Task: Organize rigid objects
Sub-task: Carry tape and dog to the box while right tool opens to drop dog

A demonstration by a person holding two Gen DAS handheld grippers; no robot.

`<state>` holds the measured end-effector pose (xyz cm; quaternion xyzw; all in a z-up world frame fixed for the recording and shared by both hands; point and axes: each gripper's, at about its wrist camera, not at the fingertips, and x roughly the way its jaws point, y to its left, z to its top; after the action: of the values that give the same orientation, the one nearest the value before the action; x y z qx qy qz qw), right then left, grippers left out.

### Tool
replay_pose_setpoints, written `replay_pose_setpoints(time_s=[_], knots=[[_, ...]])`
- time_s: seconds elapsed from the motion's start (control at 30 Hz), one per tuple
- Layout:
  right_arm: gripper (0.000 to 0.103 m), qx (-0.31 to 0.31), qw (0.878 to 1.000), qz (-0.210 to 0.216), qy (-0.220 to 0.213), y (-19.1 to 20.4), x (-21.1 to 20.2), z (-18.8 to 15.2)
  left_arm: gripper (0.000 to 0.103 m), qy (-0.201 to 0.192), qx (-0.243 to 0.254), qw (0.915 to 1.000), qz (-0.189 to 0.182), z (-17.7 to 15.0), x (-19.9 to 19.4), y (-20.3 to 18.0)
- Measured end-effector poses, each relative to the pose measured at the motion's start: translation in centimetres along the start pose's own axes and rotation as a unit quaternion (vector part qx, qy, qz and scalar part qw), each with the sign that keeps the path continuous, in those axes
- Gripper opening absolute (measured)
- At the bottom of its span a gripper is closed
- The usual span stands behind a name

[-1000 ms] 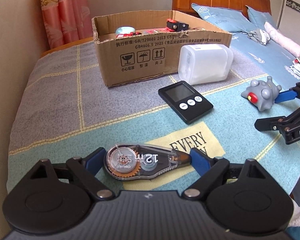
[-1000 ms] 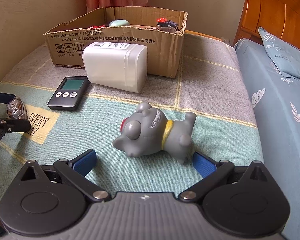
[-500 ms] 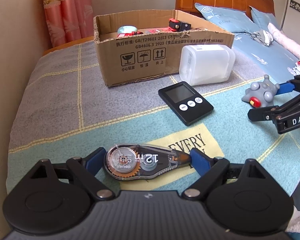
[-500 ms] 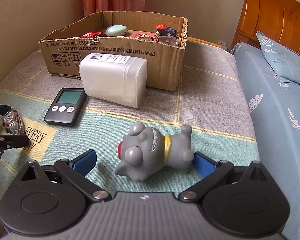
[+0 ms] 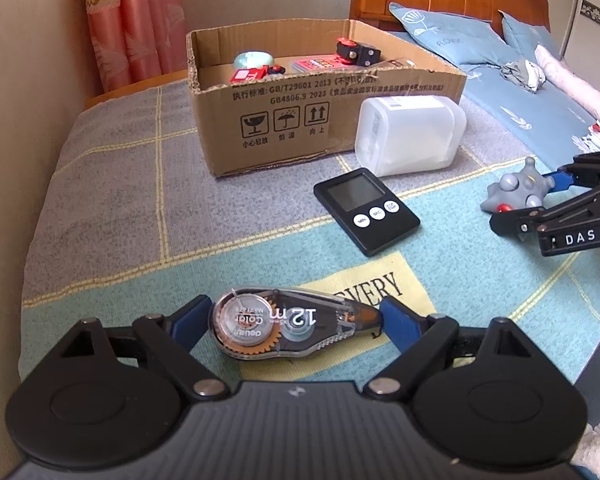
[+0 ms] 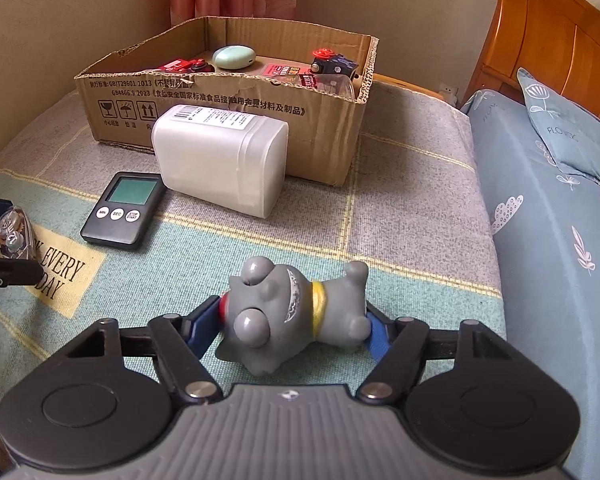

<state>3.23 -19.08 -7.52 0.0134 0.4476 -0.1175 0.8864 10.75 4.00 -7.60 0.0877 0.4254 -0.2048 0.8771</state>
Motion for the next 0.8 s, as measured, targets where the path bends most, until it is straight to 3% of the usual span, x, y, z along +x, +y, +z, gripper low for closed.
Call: replay_pose_setpoints(time_s=[0.47, 0.8], knots=[[0.075, -0.019, 0.999, 0.023, -0.018, -1.2, -2.9, 1.1, 0.089, -0.013, 0.013, 0.9998, 0.007, 2.2, -2.6, -0.6], [0.076, -0.052, 0.995, 0.043, -0.076, -1.4, -5.5, 6.2, 0.089, -0.04, -0.001, 0.9989, 0.025, 3.4, -4.5, 0.5]])
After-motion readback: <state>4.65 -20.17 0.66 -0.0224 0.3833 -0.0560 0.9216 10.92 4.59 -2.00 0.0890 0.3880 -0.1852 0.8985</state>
